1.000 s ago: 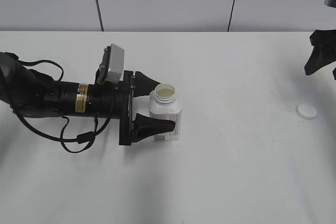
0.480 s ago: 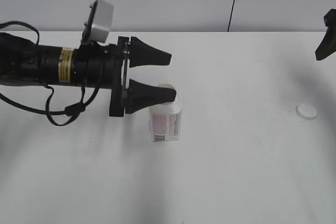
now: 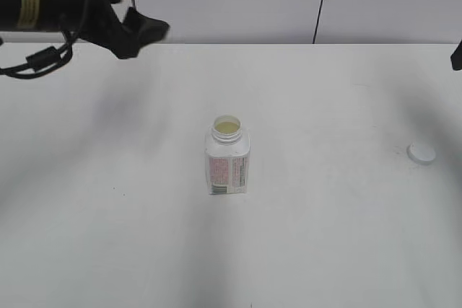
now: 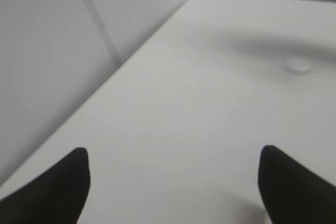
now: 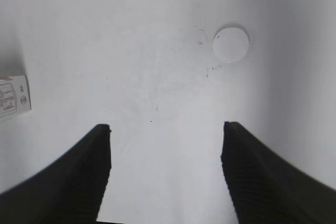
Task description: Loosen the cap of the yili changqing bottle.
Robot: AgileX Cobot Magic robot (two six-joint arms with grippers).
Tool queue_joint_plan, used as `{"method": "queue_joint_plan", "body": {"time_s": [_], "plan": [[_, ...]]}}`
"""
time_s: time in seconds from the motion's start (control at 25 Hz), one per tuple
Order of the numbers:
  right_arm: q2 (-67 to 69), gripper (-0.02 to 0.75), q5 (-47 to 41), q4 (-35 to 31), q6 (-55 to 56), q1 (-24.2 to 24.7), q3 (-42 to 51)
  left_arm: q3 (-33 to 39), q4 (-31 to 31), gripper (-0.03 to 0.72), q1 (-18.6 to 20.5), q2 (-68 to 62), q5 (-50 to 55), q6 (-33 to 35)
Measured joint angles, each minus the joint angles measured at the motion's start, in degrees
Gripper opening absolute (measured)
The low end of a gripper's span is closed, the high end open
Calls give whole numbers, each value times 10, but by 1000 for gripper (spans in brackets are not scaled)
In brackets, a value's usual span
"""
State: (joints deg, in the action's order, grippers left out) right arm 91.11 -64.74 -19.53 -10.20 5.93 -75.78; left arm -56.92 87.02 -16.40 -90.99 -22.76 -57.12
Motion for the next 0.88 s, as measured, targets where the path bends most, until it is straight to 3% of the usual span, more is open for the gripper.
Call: {"method": "queue_joint_plan", "body": {"time_s": [0.24, 0.36, 0.52, 0.64, 0.88], "plan": [[-46, 522, -15, 0, -2, 0, 0, 0, -175, 593, 8, 10, 326, -1], [-67, 522, -35, 0, -15, 0, -1, 0, -311, 589, 8, 16, 380, 72], [-86, 522, -46, -1, -22, 0, -2, -13, -523, 586, 8, 20, 458, 235], [-94, 522, -47, -1, -22, 0, -2, -56, -647, 586, 8, 23, 557, 343], [-97, 522, -48, 24, -22, 0, -2, -167, -799, 586, 8, 29, 778, 399]]}}
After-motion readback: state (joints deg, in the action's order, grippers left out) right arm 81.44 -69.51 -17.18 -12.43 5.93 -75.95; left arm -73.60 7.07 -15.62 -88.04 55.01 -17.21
